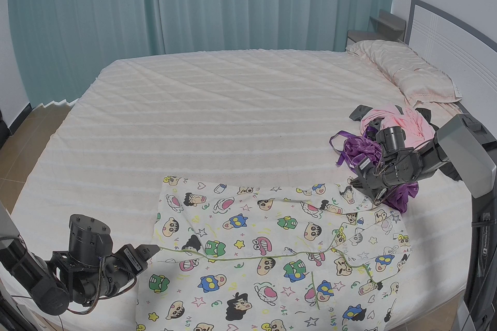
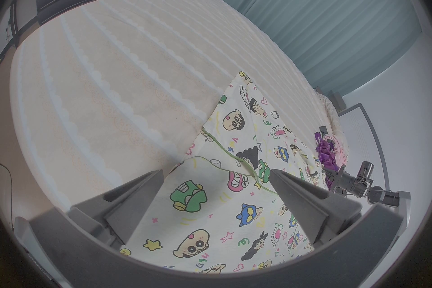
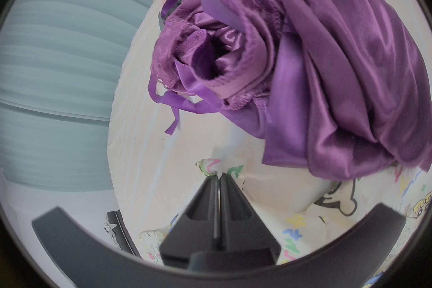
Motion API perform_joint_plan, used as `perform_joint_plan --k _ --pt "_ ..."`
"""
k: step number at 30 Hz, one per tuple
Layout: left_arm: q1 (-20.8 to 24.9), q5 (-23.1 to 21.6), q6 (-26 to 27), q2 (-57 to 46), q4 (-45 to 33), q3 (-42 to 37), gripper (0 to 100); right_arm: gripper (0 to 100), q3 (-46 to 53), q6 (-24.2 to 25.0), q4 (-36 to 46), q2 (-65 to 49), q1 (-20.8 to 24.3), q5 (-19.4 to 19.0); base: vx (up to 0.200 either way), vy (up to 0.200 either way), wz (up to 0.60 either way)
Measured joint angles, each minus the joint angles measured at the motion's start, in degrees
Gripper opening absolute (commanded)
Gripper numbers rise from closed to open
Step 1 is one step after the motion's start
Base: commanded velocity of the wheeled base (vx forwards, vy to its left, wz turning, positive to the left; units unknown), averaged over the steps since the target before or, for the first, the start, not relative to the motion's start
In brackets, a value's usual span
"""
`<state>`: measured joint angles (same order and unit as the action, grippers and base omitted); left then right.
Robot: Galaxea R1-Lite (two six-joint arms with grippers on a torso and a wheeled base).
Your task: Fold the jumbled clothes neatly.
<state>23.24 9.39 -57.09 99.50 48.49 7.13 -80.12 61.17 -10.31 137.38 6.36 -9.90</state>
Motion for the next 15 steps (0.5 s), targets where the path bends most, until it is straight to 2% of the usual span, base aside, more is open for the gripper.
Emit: perform_joint_plan --k 12,15 --pt "0.05 -0.02 0.05 0.00 0.00 -0.06 100 0 0.22 -0.83 0.11 -4.50 0.55 0.07 0.000 0.000 0.00" --pt "0.05 -0.02 0.05 0.00 0.00 -0.11 100 0 0.44 -3.07 -1.43 -6.14 1.01 0.09 0.000 0.000 0.00"
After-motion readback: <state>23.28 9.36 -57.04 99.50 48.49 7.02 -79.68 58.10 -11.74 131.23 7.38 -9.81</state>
